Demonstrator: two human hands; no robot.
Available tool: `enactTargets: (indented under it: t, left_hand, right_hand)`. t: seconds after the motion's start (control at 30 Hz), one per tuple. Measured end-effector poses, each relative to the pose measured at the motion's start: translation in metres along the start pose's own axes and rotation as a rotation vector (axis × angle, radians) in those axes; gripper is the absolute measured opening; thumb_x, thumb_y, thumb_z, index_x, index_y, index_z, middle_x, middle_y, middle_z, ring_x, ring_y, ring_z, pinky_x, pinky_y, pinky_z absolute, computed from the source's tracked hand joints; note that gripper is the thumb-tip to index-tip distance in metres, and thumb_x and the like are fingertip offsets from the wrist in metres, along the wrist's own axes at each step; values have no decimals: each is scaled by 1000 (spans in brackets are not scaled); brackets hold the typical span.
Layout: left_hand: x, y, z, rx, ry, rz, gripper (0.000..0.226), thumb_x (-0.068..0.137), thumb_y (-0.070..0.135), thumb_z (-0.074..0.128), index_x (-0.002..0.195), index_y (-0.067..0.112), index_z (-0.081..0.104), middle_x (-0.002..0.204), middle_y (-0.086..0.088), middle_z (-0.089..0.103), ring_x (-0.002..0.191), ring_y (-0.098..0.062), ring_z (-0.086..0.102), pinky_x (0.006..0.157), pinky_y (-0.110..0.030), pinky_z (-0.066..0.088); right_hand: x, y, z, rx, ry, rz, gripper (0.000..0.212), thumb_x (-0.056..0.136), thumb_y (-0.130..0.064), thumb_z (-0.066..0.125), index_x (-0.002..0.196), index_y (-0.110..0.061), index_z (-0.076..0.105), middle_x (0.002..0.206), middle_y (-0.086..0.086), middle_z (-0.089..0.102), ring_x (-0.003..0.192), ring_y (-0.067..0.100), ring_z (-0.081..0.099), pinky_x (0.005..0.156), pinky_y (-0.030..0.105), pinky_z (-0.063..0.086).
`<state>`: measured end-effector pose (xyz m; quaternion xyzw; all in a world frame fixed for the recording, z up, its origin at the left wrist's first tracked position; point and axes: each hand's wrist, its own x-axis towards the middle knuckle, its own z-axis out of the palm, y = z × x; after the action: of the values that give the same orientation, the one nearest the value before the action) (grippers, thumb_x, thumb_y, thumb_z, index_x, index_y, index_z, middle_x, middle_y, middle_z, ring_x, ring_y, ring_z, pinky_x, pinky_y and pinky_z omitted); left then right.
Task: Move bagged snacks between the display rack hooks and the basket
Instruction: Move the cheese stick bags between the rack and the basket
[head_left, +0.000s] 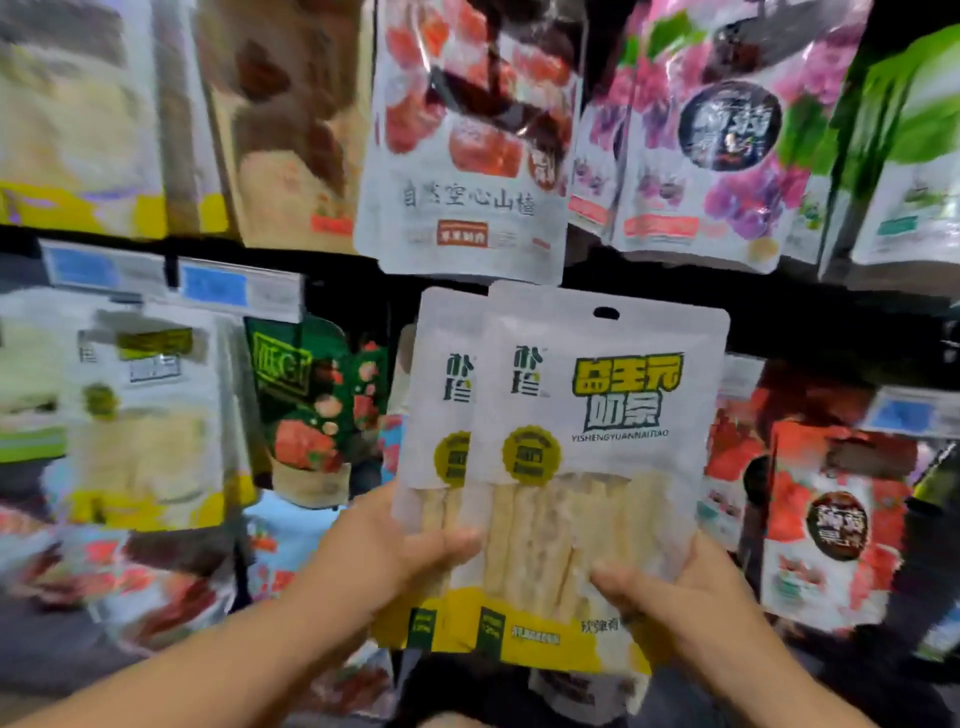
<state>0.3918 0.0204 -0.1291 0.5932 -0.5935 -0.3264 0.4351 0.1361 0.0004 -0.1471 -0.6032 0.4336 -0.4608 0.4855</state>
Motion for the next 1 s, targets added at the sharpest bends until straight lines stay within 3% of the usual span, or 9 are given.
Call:
enactTargets:
  t: [0.17,0.27,0.37,0.43,0.53,0.63,0.77,0.9,1.0]
  left_hand:
    - [-16,-34,-81,-10,139,-114,29,61,48,86,75,32,66,61,27,67,55,12,60,52,-9,41]
    - [-27,-56,-119,-42,243,-191,42,53,56,83,71,21,67,56,11,68,48,1,57,57,-26,42]
    - [-34,-82,-152,-58,305,-265,27,68,39,87,79,20,71,67,10,73,60,-1,66,66,-29,51]
    - [-36,-95,-173,0,333,-262,19,73,30,84,85,27,70,70,22,72,65,8,66,64,-15,49]
    - [-42,-113,-203,31,387,-297,17,75,26,82,87,25,70,66,23,71,62,9,64,55,-8,43]
    - [-49,-128,-231,23,457,-371,29,72,34,85,96,25,71,80,14,76,75,-1,70,70,-19,53]
    - [-53,-147,-259,-37,550,-441,50,55,48,89,96,26,73,89,4,77,87,-19,72,88,-43,56]
    - [-55,-160,-277,-38,667,-483,27,74,25,85,97,26,71,90,5,75,84,-15,70,80,-31,55]
    - [-56,-170,-289,-79,775,-497,27,74,26,85,97,24,71,93,2,75,87,-19,70,86,-40,56]
  right_hand:
    - [34,-4,83,6,-171,-81,45,56,-14,80,100,-9,71,89,4,78,77,13,73,64,15,52]
    - [55,1,130,1,-266,-91,52,61,-14,78,112,-8,67,103,6,76,97,20,72,81,24,55]
    - [70,8,170,10,-318,-95,51,64,-11,78,113,-7,67,105,9,76,102,25,71,90,34,55]
    - [79,14,191,-14,-353,-88,52,64,-15,81,113,-9,68,106,7,76,103,24,71,93,36,54]
    - [89,18,219,-51,-360,-97,41,70,-9,85,107,-14,68,96,-8,77,95,6,71,83,18,53]
    - [97,22,247,-81,-385,-83,40,74,4,81,101,-22,67,87,-22,75,82,-10,67,71,5,46]
    - [108,34,278,-138,-429,-69,47,64,-34,85,108,-36,66,105,-18,74,106,3,66,99,29,49]
    - [112,40,310,-117,-452,-48,48,72,-19,80,115,-32,65,108,-15,74,107,9,67,98,35,51]
    - [113,45,334,-90,-470,-14,47,81,-7,78,120,-29,63,108,-15,74,106,4,66,88,18,50]
